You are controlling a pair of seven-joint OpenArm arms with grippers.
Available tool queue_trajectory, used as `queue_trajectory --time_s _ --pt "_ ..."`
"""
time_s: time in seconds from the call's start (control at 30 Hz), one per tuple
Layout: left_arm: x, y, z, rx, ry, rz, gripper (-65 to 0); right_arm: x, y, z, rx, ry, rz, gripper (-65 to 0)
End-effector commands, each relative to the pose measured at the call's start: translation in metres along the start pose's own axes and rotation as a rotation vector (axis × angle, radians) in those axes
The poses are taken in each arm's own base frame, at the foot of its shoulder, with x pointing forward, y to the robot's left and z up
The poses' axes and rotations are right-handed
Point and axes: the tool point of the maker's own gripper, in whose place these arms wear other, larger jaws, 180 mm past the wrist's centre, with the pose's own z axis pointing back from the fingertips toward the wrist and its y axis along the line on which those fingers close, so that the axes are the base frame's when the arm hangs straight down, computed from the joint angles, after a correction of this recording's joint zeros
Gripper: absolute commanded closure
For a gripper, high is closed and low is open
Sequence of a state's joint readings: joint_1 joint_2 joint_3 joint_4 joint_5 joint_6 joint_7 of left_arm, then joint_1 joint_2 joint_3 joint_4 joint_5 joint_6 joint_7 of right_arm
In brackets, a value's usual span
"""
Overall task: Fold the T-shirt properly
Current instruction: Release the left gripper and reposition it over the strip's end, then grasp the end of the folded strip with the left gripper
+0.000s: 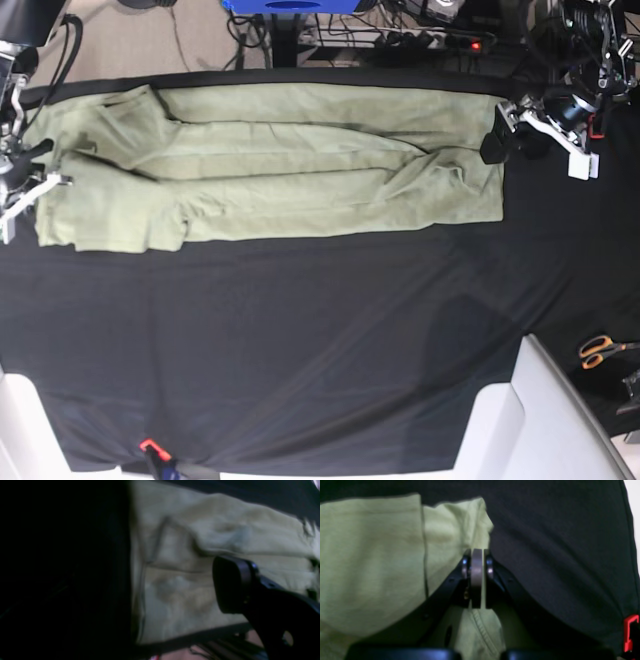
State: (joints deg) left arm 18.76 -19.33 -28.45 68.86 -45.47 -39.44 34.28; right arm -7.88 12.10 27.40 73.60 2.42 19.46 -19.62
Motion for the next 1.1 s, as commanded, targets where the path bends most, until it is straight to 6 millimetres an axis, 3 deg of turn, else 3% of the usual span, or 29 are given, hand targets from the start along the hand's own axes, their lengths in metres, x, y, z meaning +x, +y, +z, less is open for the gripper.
queue_trajectory --time_s 0.0,0.2,0.37,0.57,0.7,0.8,0.83,0.87,1.03,1.07 --pt "0.017 0.004 0.001 -0.005 -0.047 0.0 -65.0 0.015 -0.009 0.003 -0.018 -0.046 0.012 -2.3" --pt "0.02 0.013 -0.013 0.004 -0.078 0.054 -65.0 0.006 -0.008 0.005 -0.015 -0.029 0.012 -2.1" --pt "-0.006 -0.003 -0.035 -0.021 0.02 0.009 -65.0 0.005 -0.008 0.005 -0.015 -0.027 0.013 -2.1" --pt "-0.026 -0.017 -0.042 -0.043 0.04 0.044 -65.0 0.005 -0.008 0.005 -0.015 -0.027 0.013 -2.0" --pt "-0.042 -0.009 -0.045 -0.026 0.069 0.097 -65.0 0.005 -0.008 0.005 -0.015 -0.027 0.013 -1.8" --pt "-0.041 -0.005 -0.051 -0.021 0.069 0.125 -65.0 0.005 -0.008 0.005 -0.015 -0.027 0.013 -1.8" --pt "-0.039 -0.005 -0.054 -0.021 0.068 0.133 -61.7 0.005 -0.008 0.005 -0.015 -0.027 0.013 -1.8" --pt "-0.039 -0.004 -0.056 -0.02 0.068 0.142 -54.1 0.005 -0.008 0.005 -0.015 -0.027 0.013 -1.8" --pt "-0.023 -0.002 -0.066 -0.022 0.01 0.163 0.0 0.005 -0.008 0.005 -0.015 -0.027 0.013 -1.8" --pt "-0.02 -0.003 -0.067 -0.023 0.003 0.162 0.0 0.003 -0.008 0.006 -0.015 -0.024 0.014 -1.8"
